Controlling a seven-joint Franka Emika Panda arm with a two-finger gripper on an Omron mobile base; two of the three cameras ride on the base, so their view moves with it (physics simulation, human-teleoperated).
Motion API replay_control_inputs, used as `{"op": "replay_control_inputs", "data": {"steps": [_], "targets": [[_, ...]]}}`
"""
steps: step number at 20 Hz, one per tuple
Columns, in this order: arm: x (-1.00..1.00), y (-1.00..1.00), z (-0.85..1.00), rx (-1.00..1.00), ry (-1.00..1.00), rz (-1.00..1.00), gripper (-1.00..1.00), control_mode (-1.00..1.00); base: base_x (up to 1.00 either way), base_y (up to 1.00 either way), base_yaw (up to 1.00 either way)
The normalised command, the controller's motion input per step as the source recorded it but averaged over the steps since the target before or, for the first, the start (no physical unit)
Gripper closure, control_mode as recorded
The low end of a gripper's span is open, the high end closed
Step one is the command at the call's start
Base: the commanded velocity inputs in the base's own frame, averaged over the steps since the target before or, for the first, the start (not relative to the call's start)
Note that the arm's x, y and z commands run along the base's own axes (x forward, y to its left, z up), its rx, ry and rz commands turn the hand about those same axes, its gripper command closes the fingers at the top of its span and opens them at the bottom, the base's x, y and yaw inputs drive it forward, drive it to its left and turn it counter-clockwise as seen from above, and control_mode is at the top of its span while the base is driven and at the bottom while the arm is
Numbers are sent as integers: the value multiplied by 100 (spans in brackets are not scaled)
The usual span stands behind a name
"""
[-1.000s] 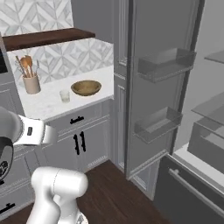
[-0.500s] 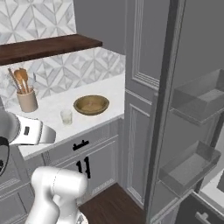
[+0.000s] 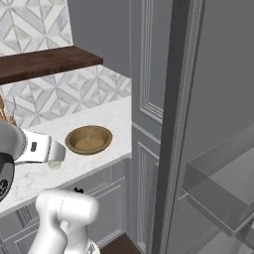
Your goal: Grab a lemon wedge from the fridge and one ice cube from the ice bowl, and put them in the glass of lemonade.
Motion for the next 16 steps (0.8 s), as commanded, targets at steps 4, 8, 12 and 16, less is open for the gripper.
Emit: {"op": "replay_control_inputs", "data": {"steps": [4, 8, 12, 16], "targets": [[0, 0, 0, 0, 0, 0, 100, 100, 19, 23, 21], [0, 0, 0, 0, 0, 0, 100, 100, 1, 10, 27], [0, 0, 0, 0, 0, 0, 100, 100, 0, 4, 4], [0, 0, 0, 0, 0, 0, 100, 100, 1, 3, 0]]}}
